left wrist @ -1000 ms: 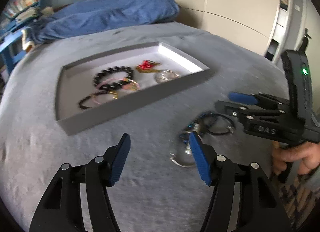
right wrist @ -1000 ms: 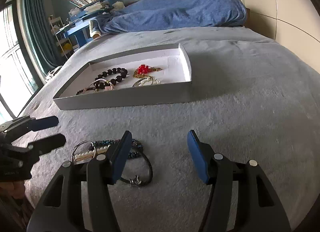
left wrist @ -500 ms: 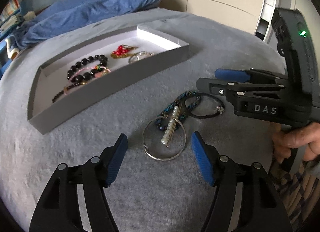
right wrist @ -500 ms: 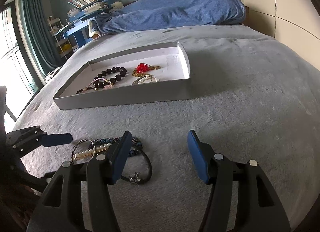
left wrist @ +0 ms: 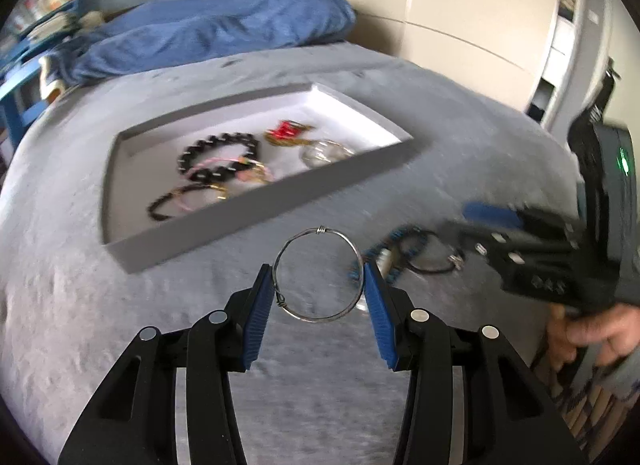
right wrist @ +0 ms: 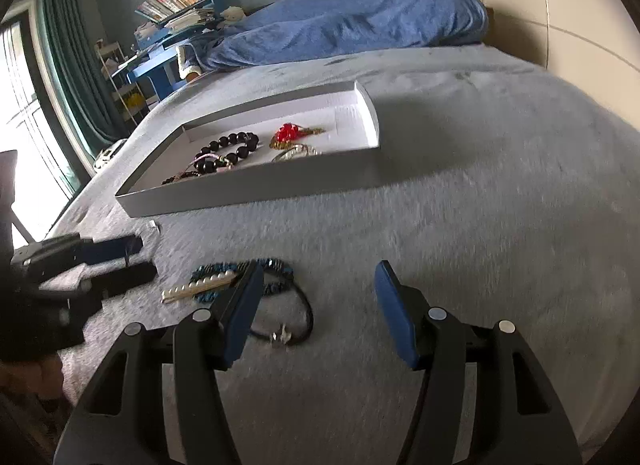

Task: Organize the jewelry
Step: 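Grasp a silver hoop bangle with the left tool while the right tool grasps the black cord bracelet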

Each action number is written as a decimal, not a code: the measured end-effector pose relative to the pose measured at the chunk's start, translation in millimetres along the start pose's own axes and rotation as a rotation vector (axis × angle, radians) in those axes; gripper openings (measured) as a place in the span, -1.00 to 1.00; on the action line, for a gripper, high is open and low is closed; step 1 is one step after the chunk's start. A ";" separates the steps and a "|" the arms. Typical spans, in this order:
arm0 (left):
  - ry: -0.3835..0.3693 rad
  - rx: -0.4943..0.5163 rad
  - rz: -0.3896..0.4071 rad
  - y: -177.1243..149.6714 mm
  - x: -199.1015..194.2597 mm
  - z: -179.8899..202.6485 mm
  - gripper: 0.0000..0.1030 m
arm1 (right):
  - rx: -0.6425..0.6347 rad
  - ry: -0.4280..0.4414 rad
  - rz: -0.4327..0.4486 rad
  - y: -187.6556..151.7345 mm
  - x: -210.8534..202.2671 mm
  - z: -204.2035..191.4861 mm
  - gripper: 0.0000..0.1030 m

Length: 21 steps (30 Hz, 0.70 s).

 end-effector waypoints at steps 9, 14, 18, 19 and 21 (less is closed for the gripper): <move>0.023 -0.058 0.026 5.4 -8.7 -17.2 -0.09 | -0.069 -0.001 -0.013 -10.3 -1.2 -13.4 0.11; 0.022 -0.059 0.029 6.4 -9.3 -17.1 -0.08 | -0.133 0.021 -0.025 -15.5 0.1 -28.4 0.11; 0.022 -0.062 0.029 6.0 -9.4 -17.7 -0.08 | -0.122 0.010 -0.015 -13.4 -0.4 -25.2 0.11; 0.022 -0.062 0.029 6.0 -9.3 -17.7 -0.08 | -0.108 0.007 -0.006 -11.4 -2.0 -22.8 0.11; 0.022 -0.060 0.027 5.7 -8.6 -17.3 -0.08 | -0.076 -0.009 0.002 -8.2 -3.0 -15.0 0.08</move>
Point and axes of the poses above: each gripper's, at about its wrist camera, not at the fingertips, and x roughly the way its jaws point, z to its right, y to its top, the point moved 7 cm from there along x, roughly the way its jaws point, and after that the axes turned 5 degrees about -y, right-handed, at the moved point
